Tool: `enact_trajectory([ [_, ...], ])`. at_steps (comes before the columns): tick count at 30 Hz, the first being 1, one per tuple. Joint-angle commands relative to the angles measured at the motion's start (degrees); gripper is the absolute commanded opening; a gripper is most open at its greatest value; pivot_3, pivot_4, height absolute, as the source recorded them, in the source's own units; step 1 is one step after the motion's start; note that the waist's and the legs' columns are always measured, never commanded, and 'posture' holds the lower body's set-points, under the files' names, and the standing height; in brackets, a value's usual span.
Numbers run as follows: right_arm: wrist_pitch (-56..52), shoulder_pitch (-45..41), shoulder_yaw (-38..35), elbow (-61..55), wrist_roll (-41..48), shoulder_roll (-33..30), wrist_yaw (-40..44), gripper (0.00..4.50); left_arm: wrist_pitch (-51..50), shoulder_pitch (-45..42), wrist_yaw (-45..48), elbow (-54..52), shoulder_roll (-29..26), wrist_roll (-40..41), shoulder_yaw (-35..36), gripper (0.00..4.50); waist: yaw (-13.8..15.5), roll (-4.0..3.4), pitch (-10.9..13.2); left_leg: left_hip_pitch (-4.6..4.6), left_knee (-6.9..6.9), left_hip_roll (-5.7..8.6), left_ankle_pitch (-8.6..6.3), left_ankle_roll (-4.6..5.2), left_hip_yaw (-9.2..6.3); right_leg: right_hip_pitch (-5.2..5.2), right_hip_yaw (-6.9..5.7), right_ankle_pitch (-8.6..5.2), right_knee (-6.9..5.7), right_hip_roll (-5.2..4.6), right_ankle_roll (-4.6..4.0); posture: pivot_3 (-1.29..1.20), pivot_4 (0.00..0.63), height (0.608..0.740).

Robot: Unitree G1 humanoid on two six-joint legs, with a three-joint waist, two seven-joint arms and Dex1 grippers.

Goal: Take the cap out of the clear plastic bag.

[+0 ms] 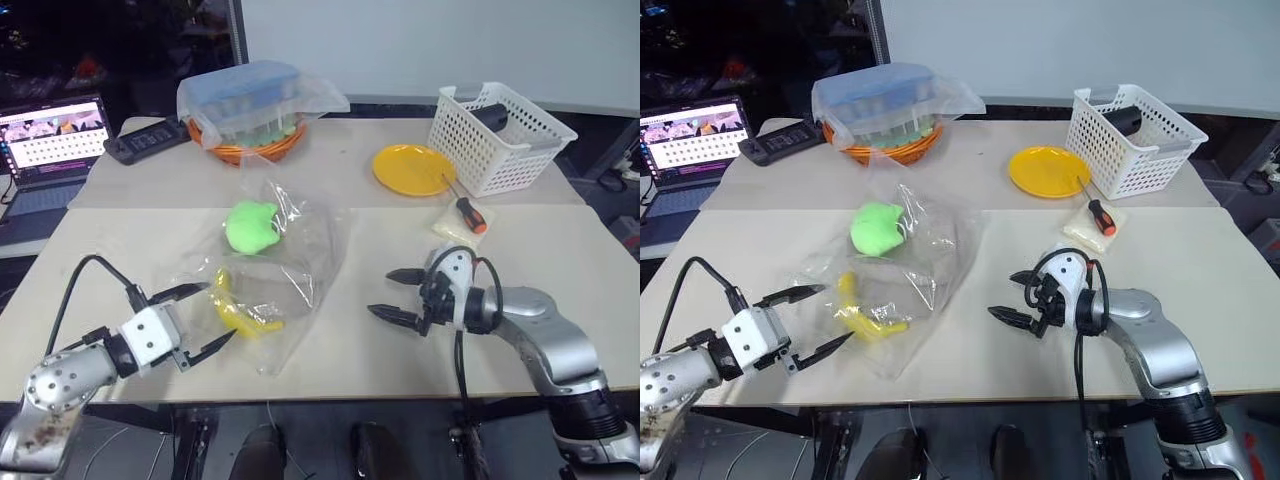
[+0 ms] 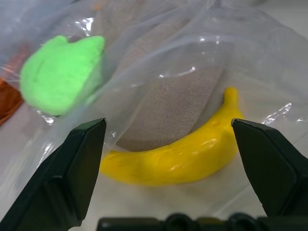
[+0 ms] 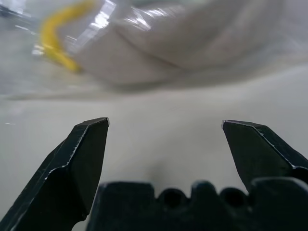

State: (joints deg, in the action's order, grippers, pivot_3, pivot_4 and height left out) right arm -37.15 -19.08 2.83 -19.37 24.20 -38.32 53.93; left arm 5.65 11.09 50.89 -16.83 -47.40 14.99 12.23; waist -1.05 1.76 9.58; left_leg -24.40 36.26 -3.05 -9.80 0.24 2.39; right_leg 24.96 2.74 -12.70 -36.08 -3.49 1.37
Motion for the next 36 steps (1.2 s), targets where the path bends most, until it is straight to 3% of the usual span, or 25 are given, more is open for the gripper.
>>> enact_trajectory([
  [1, -3.9, -2.9, -3.1, -7.1, 6.5, -3.0, 2.7, 4.5, -1.3, -1.3, 5.3, 2.6, -2.0, -0.2, -3.6, 4.48, 0.0, -0.01, 0.0, 0.0, -0.02, -0.01, 0.0, 0.0, 0.02, 0.03, 0.0, 0.0, -0.01, 0.0, -0.01, 0.0, 0.15, 0.74],
  [8, -9.1, -7.4, -5.5, -10.9, 14.5, -9.2, 6.3, 4.5, 0.4, -12.3, 10.2, 9.2, -3.9, -2.1, -7.6, 4.48, 0.6, 0.05, 0.0, -0.01, -0.02, -0.05, 0.0, 0.0, 0.0, 0.05, -0.09, 0.02, -0.04, 0.01, -0.09, 0.0, 0.15, 0.74],
  [14, -9.3, -11.4, -5.0, -9.6, 15.7, -11.3, 6.9, 4.5, 4.2, -22.2, 15.5, 18.3, -6.4, -5.8, -11.7, 4.48, 0.3, 0.06, 0.0, -0.05, -0.01, -0.04, 0.01, 0.01, 0.04, 0.08, -0.07, 0.04, -0.02, 0.01, -0.1, 0.0, 0.15, 0.74],
  [23, -11.2, -15.4, -3.7, -9.0, 16.5, -11.0, 5.3, 4.5, 13.2, -37.6, 23.0, 33.9, -3.0, -11.7, -20.9, 4.48, 0.4, 0.07, 0.0, -0.28, 0.08, -0.03, 0.02, 0.03, 0.02, 0.18, -0.08, 0.42, -0.04, 0.05, 0.25, 0.0, 0.15, 0.74],
  [26, -11.5, -15.9, -3.7, -8.9, 16.0, -11.2, 4.4, 4.5, 14.9, -41.6, 25.2, 38.4, -1.5, -13.0, -23.4, 3.7, 0.4, 0.07, 0.0, -0.35, 0.23, -0.01, 0.02, 0.03, 0.01, 0.16, -0.07, 0.47, -0.02, 0.04, 0.33, 0.0, 0.15, 0.74],
  [33, -12.4, -15.9, -3.9, -9.2, 16.0, -11.6, 3.0, 4.5, 15.9, -42.9, 29.4, 41.4, -1.1, -12.7, -25.2, 1.31, 0.3, 0.07, 0.0, -0.42, 0.37, -0.02, 0.02, 0.04, -0.01, 0.17, -0.06, 0.51, -0.1, 0.05, 0.39, 0.0, 0.15, 0.74],
  [36, -12.5, -16.2, -3.5, -9.0, 15.8, -11.4, 2.7, 4.5, 13.8, -42.3, 29.3, 40.3, -1.0, -11.1, -23.9, 0.96, 0.3, 0.07, 0.0, -0.41, 0.4, -0.03, 0.03, 0.04, -0.01, 0.17, -0.06, 0.51, -0.15, 0.05, 0.39, 0.0, 0.15, 0.74],
])
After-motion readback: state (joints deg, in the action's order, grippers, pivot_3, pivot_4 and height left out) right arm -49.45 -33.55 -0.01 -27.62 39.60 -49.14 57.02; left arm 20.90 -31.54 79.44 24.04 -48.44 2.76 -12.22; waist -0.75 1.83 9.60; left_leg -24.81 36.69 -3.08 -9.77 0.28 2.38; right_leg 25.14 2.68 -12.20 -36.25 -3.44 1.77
